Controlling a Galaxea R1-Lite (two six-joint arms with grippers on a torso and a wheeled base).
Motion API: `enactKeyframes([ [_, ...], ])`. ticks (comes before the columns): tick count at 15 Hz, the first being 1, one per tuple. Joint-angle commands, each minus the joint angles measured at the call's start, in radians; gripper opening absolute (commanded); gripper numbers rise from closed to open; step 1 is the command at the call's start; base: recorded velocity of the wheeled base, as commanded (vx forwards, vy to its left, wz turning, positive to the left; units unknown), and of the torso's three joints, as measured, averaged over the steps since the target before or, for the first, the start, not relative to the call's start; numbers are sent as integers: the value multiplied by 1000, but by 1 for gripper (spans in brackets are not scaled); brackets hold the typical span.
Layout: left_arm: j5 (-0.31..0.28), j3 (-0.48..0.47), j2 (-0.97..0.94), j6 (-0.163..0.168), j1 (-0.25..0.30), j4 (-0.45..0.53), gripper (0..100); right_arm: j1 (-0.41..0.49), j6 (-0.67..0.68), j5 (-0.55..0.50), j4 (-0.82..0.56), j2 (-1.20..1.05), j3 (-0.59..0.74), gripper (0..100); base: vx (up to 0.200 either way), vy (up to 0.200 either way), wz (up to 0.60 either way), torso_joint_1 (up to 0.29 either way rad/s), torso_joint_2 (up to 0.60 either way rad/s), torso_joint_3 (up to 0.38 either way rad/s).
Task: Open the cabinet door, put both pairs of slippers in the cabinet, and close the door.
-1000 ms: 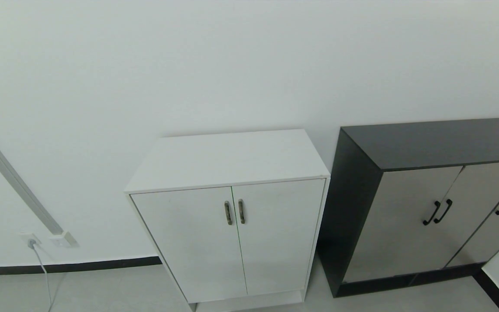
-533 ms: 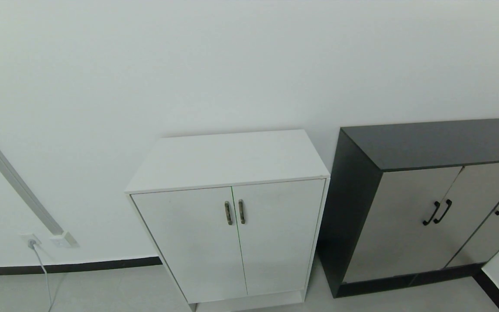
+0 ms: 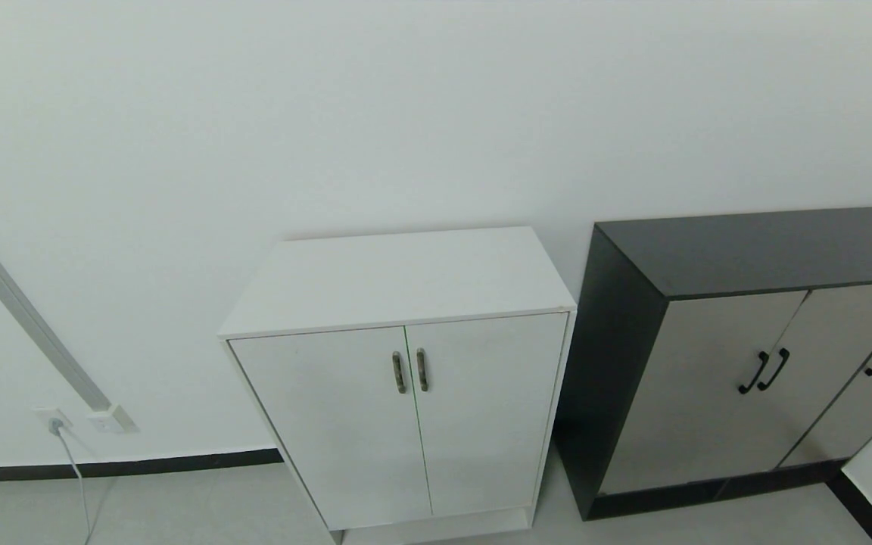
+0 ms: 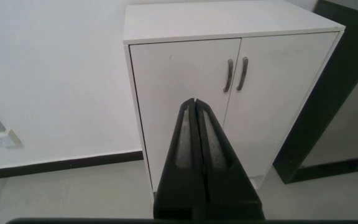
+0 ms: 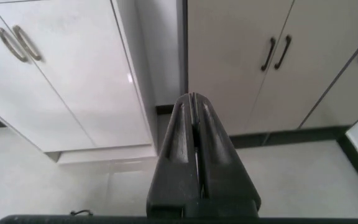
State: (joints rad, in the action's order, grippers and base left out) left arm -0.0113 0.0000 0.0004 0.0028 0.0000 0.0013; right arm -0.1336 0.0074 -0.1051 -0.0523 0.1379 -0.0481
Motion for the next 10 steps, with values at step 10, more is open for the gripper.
enactKeyframes([
  [10,5,0,1,-9,0,0,0,-35,25,85,40,-37,24,0,0,0,0,0,0,0],
])
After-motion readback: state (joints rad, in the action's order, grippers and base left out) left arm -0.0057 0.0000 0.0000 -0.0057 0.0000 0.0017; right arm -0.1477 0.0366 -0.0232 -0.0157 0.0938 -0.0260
